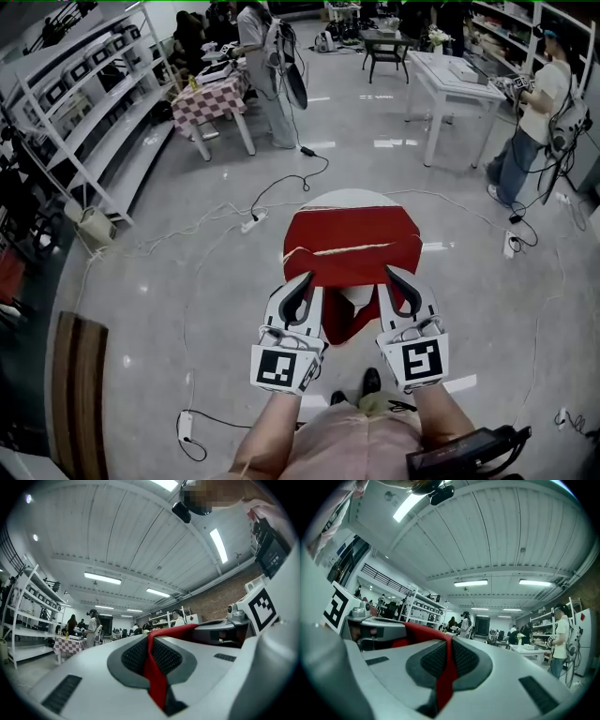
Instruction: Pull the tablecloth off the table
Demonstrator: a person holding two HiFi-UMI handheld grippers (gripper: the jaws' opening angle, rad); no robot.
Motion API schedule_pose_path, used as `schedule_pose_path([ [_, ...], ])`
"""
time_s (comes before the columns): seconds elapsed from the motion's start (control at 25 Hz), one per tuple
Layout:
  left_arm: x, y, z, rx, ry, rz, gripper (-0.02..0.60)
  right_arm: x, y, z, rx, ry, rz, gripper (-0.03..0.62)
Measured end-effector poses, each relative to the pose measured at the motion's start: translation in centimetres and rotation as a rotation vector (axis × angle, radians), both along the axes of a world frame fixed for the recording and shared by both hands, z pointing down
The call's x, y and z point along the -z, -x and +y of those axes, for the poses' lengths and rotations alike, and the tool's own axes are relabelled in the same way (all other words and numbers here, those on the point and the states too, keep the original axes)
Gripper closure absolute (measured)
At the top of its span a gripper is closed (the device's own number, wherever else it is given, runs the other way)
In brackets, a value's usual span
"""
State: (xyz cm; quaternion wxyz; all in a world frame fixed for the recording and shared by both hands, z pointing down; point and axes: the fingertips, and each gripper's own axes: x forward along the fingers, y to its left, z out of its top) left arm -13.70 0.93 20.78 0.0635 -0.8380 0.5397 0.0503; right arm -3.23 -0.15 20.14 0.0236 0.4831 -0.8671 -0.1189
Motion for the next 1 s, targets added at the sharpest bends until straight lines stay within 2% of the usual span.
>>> schedule_pose_path([
  [0.72,0.3,1.5,1.2,-0.035,-0.002,0.013,0.537,0.5,1.6,1.6,-0.037,-0.005,0.006,0.571],
  [1.0,0.0,1.0,1.0,-0.055,0.0,0.011,0.537,0.3,0.9,1.3,-0.083,0.055,0.018,0.571],
])
